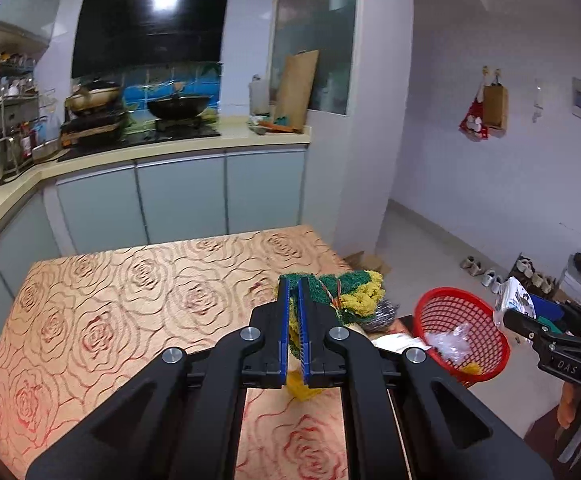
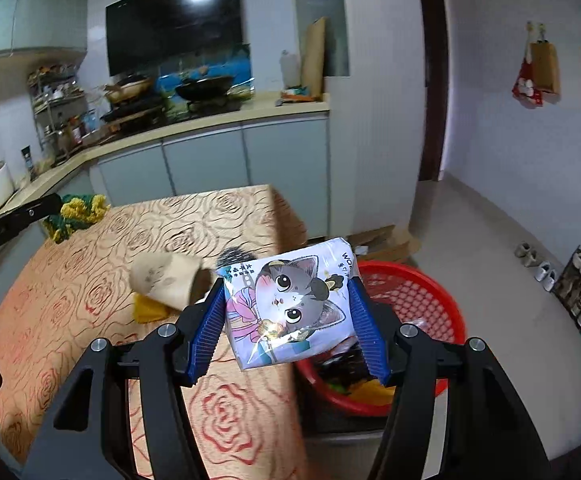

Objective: Collect trash
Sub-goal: 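Lift the cloth and cat-printed packet and carry them over the red wastebasket, then open the left tool and the right tool to drop both items in, then move both tools back over the table toward the beige paper cup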

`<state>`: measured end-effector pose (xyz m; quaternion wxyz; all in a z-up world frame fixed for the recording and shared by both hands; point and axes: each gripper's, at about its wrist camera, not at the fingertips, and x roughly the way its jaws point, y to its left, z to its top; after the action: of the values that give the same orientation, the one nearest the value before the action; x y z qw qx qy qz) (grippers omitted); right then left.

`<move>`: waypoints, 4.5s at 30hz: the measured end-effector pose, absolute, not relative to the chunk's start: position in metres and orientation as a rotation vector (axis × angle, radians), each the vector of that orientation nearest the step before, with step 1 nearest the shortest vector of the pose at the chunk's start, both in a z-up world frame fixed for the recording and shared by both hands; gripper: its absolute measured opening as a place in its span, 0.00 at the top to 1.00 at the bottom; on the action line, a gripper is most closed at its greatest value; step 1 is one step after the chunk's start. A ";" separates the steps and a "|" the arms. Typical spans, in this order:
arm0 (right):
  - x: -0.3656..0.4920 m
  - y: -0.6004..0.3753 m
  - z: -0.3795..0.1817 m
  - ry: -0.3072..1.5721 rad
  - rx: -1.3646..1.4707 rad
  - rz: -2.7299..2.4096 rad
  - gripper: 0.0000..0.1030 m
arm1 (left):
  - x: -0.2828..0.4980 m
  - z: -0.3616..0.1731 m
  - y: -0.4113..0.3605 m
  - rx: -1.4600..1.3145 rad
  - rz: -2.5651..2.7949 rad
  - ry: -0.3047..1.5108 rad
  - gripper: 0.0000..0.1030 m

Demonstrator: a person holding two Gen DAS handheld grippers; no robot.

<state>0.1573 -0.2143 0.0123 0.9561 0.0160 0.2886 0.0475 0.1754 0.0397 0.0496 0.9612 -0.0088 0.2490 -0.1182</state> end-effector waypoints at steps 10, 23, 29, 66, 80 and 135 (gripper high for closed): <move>0.149 -0.259 0.018 0.559 0.061 -0.005 0.44 | 0.189 0.054 -0.018 0.008 -0.357 0.501 0.96; 0.144 -0.298 0.016 0.546 0.093 -0.100 0.44 | 0.210 0.045 -0.089 0.012 -0.475 0.520 0.96; 0.149 -0.306 0.010 0.550 0.114 -0.119 0.44 | 0.215 0.032 -0.113 0.010 -0.499 0.552 0.96; 0.194 -0.319 -0.047 0.698 0.139 -0.086 0.40 | 0.244 -0.055 -0.181 0.099 -0.567 0.743 0.96; 0.189 -0.317 -0.042 0.682 0.150 -0.059 0.33 | 0.240 -0.037 -0.172 0.057 -0.563 0.706 0.54; 0.143 -0.227 0.017 0.569 0.106 0.068 0.31 | 0.175 0.037 0.064 -0.068 -0.134 0.524 0.39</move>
<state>0.1430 -0.2267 0.0165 0.9578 0.0522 0.2807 0.0337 0.1748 0.0636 0.0369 0.9632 -0.0334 0.2585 -0.0662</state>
